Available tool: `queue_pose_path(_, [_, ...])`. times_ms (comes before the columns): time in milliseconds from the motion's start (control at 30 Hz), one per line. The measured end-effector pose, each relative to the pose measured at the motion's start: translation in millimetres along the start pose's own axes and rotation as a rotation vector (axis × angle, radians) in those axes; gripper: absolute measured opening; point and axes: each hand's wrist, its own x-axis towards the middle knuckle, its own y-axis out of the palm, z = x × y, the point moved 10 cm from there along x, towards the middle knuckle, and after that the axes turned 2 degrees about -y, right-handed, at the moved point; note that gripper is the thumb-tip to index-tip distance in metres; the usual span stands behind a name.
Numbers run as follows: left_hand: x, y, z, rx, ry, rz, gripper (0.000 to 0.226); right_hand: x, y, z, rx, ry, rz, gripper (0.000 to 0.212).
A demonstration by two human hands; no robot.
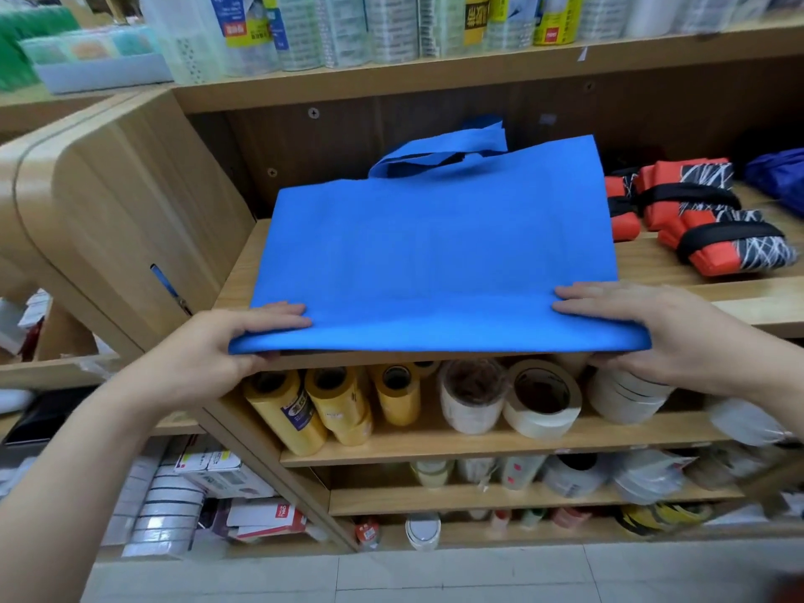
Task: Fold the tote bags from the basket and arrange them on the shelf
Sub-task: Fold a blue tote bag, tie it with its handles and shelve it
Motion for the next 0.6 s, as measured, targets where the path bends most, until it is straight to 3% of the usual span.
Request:
queue_pose_path(100, [-10.0, -9.7, 3.0, -0.264, -0.091, -0.025, 0.035, -8.3, -12.7, -12.6, 0.309, 0.047, -0.086, 0.066])
queue_pose_path(167, [-16.5, -18.0, 3.8, -0.393, -0.103, -0.133, 0.021, -11.5, -15.0, -19.0, 0.461, 0.093, -0.079, 0.039])
queue_pose_path(267, [-21.9, -26.4, 10.5, -0.548, -0.103, -0.348, 0.014, -15.5, -22.2, -35.1, 0.587, 0.186, -0.161, 0.053])
queue_pose_path(333, [-22.6, -26.4, 13.1, -0.618, -0.142, -0.441, 0.010, -16.1, -29.6, -31.7, 0.722, 0.192, -0.262, 0.037])
queue_pose_path(367, [-23.3, -26.5, 15.7, -0.653, -0.169, -0.483, 0.008, -15.9, -29.9, -31.8, 0.781, 0.202, -0.293, 0.043])
queue_pose_path(433, [-23.1, -25.2, 20.7, -0.691, -0.206, -0.553, 0.016, -15.6, -26.4, -36.3, 0.808, 0.264, -0.331, 0.059])
queue_pose_path(600, [-24.1, -29.2, 22.7, -0.527, -0.287, -0.740, 0.019, -16.7, -32.1, -40.0, 0.561, 0.469, -0.543, 0.025])
